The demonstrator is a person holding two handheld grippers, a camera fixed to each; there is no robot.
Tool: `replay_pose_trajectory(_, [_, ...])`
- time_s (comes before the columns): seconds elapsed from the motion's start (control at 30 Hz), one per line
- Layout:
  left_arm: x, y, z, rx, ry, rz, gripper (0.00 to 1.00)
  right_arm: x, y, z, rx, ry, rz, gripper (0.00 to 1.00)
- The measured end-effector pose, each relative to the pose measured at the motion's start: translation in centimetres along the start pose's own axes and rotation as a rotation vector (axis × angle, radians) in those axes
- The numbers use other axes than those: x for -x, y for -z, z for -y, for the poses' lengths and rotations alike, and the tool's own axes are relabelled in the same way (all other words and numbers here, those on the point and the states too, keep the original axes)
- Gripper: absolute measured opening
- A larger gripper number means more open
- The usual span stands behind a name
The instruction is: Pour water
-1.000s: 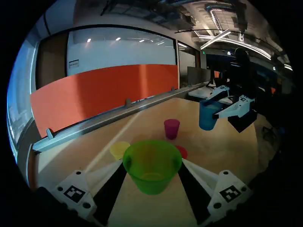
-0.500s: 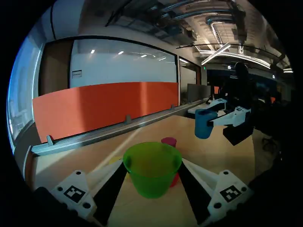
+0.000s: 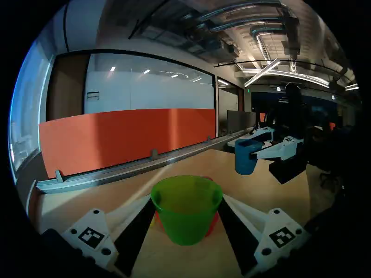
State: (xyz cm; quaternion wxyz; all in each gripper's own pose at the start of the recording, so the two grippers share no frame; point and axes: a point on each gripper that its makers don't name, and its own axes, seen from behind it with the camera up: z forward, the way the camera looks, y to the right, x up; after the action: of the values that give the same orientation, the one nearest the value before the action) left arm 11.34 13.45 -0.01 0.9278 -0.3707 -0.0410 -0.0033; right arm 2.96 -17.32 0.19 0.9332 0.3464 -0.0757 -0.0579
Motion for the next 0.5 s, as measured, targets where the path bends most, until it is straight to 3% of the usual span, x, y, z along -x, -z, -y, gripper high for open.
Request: replay_pose_trajectory(0.5, [-0.5,0.0,-1.0,0.022,-0.012,-0.017,0.87,-1.9,-0.4,0.2,-0.014,0.017,-0.051,0.91])
